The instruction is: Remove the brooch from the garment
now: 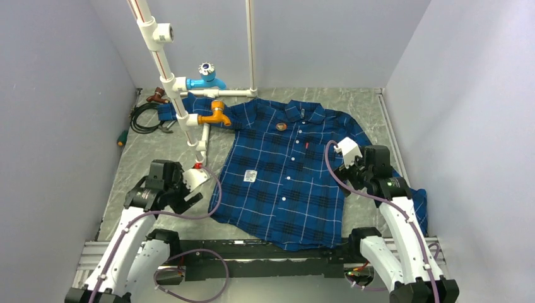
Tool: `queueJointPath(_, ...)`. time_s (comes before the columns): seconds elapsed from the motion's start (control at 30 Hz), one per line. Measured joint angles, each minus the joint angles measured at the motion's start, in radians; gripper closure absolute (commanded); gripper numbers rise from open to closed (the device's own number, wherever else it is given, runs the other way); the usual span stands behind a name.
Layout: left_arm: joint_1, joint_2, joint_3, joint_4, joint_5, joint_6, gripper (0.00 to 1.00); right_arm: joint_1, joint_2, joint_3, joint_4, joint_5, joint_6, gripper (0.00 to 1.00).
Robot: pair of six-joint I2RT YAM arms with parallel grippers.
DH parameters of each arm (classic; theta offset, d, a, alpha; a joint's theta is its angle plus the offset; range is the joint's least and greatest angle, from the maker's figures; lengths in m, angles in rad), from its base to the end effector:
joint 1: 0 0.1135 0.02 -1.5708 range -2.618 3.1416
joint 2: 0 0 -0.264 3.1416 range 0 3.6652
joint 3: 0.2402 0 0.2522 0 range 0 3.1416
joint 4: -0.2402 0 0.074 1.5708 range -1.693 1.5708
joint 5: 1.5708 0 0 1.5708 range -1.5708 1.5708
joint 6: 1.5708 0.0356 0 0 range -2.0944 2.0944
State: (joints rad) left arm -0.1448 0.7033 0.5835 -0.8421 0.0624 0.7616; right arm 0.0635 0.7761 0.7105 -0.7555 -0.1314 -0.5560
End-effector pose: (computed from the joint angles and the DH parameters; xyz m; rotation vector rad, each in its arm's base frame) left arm 0.1300 -0.0212 0.2247 1.1337 2.2710 0.1666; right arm 0.1538 0.0145 0.2623 -0.7852 2.2510 -0.0765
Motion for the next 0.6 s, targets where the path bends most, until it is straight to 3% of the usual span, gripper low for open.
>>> queueJointPath(0.33,-0.239,0.187,0.044,0.076,-0.019,0.022,0.01,0.001,0.150,0.079,-0.007,-0.013,0.034,0.00)
queueJointPath(0.6,-0.459,0.474,0.225,0.140,-0.021,0.034,0.01,-0.004,0.348,0.176,0.000,-0.044,0.074,0.00)
